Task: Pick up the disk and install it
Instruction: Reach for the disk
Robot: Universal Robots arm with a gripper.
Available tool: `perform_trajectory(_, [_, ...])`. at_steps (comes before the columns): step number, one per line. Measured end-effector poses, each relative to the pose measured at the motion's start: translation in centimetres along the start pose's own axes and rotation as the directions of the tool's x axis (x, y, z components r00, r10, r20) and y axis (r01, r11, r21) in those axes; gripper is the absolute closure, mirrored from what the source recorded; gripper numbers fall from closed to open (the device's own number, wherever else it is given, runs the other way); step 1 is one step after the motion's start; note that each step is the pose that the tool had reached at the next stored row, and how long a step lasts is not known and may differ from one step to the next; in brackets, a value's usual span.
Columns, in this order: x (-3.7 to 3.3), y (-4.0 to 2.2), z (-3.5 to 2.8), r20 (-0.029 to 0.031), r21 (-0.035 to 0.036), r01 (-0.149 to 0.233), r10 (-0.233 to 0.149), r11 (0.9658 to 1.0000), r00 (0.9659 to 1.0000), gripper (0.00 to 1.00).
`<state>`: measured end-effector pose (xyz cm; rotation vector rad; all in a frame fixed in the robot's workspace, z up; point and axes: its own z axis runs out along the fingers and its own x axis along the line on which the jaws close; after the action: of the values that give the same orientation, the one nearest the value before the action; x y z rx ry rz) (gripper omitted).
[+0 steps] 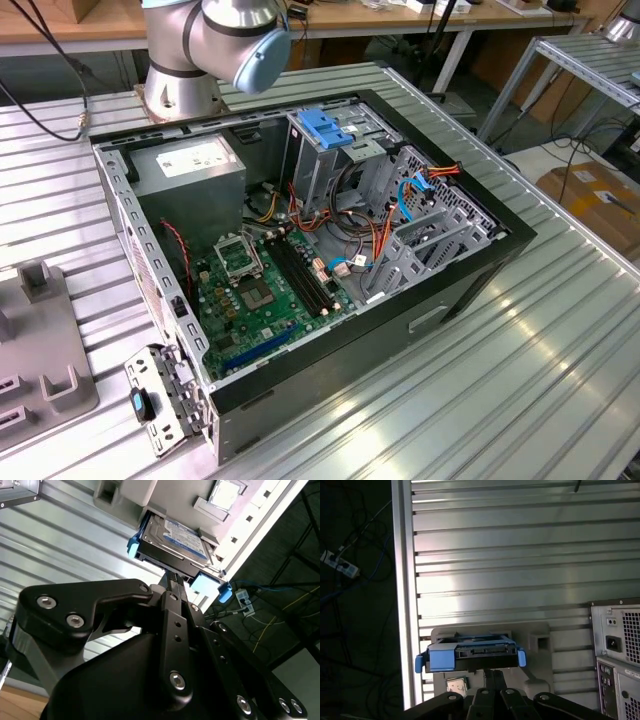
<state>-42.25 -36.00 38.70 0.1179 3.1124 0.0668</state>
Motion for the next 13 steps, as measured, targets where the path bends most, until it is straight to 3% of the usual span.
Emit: perform_trajectory(13, [0.05,0.19,0.04,-0.0001,0.0000,0.000,0.000,1.0000,1.0000,0.89])
